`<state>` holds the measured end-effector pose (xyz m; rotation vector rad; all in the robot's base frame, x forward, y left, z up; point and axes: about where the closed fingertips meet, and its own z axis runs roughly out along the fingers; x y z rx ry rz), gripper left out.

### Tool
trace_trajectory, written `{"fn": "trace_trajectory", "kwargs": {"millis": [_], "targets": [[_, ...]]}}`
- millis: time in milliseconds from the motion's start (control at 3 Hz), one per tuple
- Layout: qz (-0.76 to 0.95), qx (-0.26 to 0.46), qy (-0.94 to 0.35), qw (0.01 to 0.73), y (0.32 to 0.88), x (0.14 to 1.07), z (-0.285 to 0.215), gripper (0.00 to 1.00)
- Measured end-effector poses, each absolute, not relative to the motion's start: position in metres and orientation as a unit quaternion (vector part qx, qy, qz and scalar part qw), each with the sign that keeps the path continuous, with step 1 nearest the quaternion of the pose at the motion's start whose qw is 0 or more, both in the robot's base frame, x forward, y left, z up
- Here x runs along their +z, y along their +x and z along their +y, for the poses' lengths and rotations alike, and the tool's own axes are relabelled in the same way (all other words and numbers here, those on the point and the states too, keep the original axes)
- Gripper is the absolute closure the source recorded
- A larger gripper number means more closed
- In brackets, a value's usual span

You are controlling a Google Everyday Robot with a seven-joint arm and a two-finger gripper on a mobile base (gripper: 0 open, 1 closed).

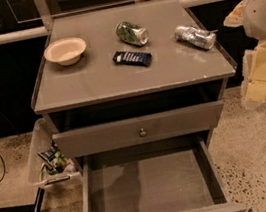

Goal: Place rxbar blueberry into middle drawer

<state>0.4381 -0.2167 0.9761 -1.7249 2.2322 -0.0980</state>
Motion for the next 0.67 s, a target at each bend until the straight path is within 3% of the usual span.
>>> {"fn": "trace_trajectory", "kwargs": {"millis": [667], "targets": [[0.775, -0.04, -0.607, 0.172, 0.4467, 0.9765, -0.2123, 0.0]]}}
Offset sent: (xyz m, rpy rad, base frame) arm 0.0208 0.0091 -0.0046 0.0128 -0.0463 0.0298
